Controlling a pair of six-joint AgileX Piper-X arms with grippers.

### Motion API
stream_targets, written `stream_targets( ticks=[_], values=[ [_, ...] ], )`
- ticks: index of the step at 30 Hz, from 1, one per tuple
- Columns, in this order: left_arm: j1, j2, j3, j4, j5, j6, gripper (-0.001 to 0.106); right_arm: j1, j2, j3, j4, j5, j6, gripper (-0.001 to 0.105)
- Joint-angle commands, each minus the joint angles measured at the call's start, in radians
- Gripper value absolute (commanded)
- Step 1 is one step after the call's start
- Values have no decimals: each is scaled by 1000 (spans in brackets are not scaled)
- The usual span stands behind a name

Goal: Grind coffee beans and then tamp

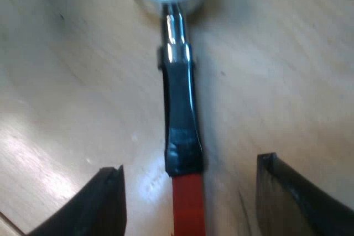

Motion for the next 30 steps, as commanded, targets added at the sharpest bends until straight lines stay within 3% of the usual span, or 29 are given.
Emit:
stream_targets(
  ticks=[1,8,12,18,27,30],
  values=[
    [-4,0,-2,-11,5,-5,65,3,-31,-25,8,-2,-42,52],
    [-4,0,-5,-11,5,-5,65,3,-120,-50,-45,-13,-91,54],
    [-4,0,-5,-11,5,-5,65,3,-160,-50,-100,-62,-128,61],
    [-4,0,-5,-11,5,-5,65,21,-179,-50,-117,-62,-131,60],
    [-4,0,-5,-11,5,-5,65,76,-179,-50,-129,35,-154,60],
    [-4,0,-5,-11,-44,-5,65,76,-179,-50,-129,35,-154,60]
  ],
)
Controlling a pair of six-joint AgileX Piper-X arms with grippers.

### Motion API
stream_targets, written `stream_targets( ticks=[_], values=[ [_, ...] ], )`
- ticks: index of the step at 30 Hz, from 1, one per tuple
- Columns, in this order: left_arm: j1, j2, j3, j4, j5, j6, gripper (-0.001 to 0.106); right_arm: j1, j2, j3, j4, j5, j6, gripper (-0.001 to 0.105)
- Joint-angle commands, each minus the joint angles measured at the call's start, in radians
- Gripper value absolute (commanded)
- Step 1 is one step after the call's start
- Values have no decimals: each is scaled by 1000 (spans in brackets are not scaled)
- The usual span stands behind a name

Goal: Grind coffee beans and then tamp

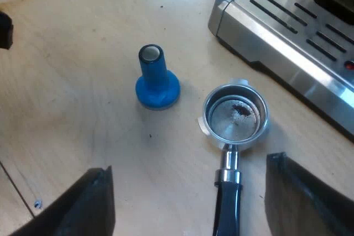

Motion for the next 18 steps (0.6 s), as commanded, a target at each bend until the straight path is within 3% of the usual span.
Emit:
stream_targets(
  ticks=[1,8,18],
  values=[
    [-4,0,-5,-11,-60,-5,65,2,-9,-12,-20,9,-19,60],
    [-4,3,12,-31,-91,-2,65,2,-9,-12,-38,16,-19,60],
    [-4,127,105,-236,-91,-3,65,2,-7,43,-101,16,-19,60]
  ],
)
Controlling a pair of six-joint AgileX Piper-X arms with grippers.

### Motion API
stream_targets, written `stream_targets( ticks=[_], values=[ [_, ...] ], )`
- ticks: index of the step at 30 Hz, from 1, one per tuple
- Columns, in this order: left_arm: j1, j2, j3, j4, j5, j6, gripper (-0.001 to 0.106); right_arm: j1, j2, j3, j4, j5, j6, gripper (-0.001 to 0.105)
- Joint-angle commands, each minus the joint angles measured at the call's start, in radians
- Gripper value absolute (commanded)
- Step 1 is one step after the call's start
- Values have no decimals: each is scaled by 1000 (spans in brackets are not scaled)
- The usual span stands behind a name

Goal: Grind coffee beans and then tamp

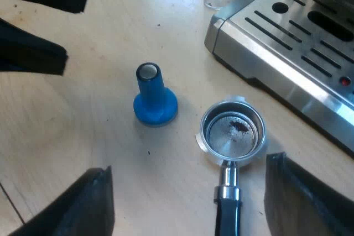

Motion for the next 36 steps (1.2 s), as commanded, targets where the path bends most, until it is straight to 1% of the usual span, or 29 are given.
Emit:
stream_targets(
  ticks=[1,4,7,8,10,11,15,25,27,28,31,36],
  values=[
    [-4,37,16,-81,-11,-3,65,2,-7,26,-47,7,-14,60],
    [-4,84,41,-152,-11,-3,65,2,-7,60,-102,7,-8,60],
    [-4,109,53,-186,-11,-3,65,2,-7,79,-142,7,-8,60],
    [-4,142,62,-226,-11,-3,65,2,-7,102,-183,7,-8,60],
    [-4,159,64,-242,-23,-3,65,2,-7,111,-204,7,-8,60],
    [-4,198,71,-274,-49,-3,65,2,-7,121,-232,7,-8,60],
    [-4,254,80,-318,-56,-3,65,2,-7,124,-238,7,-8,60],
    [-4,482,79,-466,-56,-3,65,2,-7,124,-238,7,-8,60],
    [-4,501,79,-484,-56,-3,65,2,-7,124,-238,7,-8,60],
    [-4,529,79,-514,-56,-3,65,2,-7,124,-238,7,-8,60],
    [-4,574,79,-556,-56,-3,65,2,-7,124,-238,7,-8,60],
    [-4,633,79,-594,-56,-3,65,2,-7,124,-238,7,-8,60]
  ],
)
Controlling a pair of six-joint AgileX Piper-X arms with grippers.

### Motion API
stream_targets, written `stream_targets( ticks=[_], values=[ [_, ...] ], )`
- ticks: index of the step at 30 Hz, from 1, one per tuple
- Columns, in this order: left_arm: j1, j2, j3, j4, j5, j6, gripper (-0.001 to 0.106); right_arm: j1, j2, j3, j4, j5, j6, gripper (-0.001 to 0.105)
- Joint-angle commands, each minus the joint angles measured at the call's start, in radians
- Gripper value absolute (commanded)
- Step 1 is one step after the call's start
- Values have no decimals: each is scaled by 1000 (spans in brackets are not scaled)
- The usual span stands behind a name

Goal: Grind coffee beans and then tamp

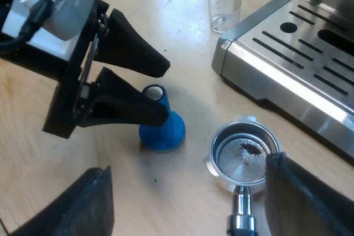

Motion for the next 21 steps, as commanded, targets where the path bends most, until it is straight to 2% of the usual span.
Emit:
stream_targets(
  ticks=[1,11,14,16,19,21],
  values=[
    [-4,31,-1,-33,-4,-3,65,2,-7,-1,-7,-1,-9,60],
    [-4,80,-1,-50,-4,-3,64,2,-7,-1,-7,-1,-9,60],
    [-4,80,-1,-50,-4,-3,53,2,-7,-1,-7,-1,-9,60],
    [-4,80,-1,-50,-4,-3,41,2,-7,-1,-7,-1,-9,60],
    [-4,80,-1,-50,-4,-3,29,2,-7,-1,-6,-1,-9,60],
    [-4,73,-1,-48,1,-3,24,2,-7,-1,-6,-1,-9,60]
  ],
)
